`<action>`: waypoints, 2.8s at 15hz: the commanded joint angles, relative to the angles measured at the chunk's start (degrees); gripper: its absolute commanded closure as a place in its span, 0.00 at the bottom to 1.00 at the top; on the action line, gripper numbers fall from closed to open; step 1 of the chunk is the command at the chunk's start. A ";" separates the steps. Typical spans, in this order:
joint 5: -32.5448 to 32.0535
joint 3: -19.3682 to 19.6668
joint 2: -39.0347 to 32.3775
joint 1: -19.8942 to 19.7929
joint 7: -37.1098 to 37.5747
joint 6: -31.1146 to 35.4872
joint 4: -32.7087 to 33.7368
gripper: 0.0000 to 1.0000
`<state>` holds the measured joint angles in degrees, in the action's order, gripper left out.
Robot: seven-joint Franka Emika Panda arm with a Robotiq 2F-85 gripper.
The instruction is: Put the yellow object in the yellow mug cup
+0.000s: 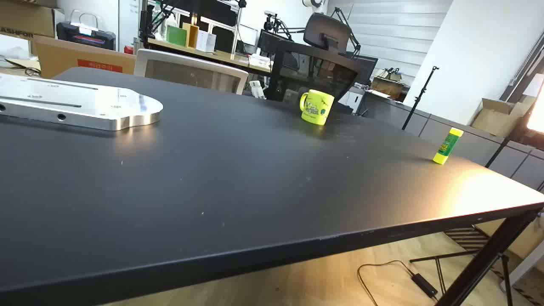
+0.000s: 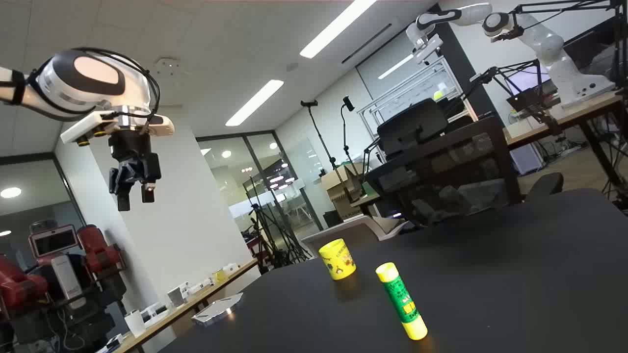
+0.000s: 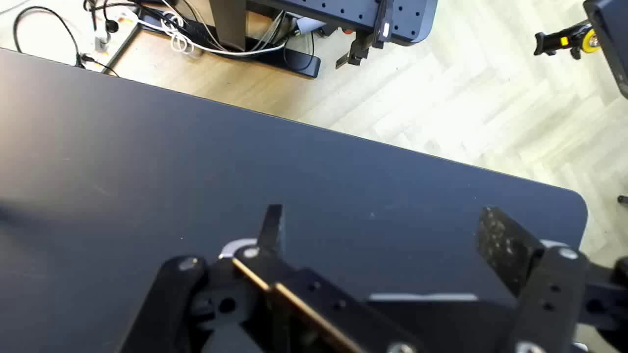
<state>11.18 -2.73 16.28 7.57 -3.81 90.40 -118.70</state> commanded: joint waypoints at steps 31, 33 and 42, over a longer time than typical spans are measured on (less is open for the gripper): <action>-16.96 6.35 -6.79 -12.65 3.99 18.33 2.29 0.00; -17.53 7.60 -7.38 -14.06 5.08 18.54 3.05 0.00; -18.50 11.71 -9.79 -17.65 5.12 17.03 5.25 0.00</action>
<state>-7.30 8.72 6.47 -10.39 1.33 107.51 -113.54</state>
